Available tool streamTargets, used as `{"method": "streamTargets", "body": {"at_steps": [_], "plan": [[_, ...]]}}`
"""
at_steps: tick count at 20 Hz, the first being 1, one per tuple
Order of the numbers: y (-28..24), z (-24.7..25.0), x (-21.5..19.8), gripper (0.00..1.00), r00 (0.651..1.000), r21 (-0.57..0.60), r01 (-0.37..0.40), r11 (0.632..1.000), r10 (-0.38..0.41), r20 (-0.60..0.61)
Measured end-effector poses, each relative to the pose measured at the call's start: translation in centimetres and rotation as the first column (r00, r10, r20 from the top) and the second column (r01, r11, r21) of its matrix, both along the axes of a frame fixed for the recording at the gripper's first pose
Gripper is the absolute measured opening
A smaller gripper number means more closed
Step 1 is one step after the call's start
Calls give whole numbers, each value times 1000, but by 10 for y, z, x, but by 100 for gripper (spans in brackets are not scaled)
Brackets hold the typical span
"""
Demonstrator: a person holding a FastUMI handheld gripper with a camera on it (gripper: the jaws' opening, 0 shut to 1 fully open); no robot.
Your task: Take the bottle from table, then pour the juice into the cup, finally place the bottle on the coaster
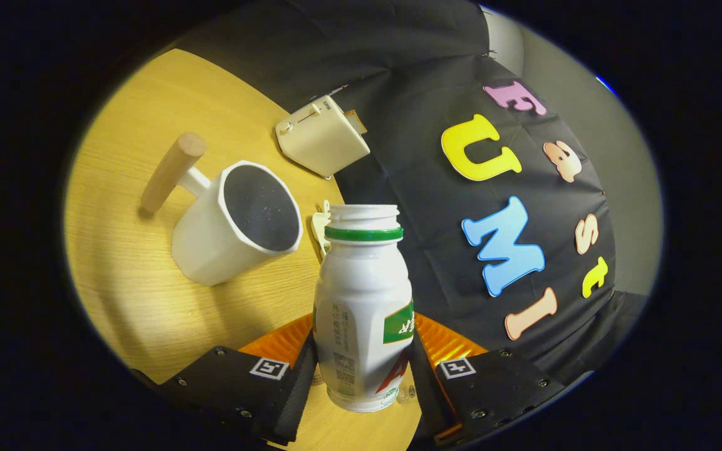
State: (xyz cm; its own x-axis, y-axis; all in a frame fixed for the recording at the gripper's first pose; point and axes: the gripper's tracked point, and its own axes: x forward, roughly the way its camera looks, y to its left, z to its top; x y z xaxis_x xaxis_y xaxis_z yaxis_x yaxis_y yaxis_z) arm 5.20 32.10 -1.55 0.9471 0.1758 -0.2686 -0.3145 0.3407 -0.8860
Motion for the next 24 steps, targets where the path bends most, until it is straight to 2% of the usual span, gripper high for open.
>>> {"method": "streamTargets", "body": {"at_steps": [6, 12, 24], "plan": [[-3, -2, 2, 72, 1000, -101, -12, 995, 13, 12], [-4, 4, 2, 72, 997, -236, -18, 972, 36, 70], [-2, 11, 1, 73, 992, -371, -24, 928, 68, 106]]}}
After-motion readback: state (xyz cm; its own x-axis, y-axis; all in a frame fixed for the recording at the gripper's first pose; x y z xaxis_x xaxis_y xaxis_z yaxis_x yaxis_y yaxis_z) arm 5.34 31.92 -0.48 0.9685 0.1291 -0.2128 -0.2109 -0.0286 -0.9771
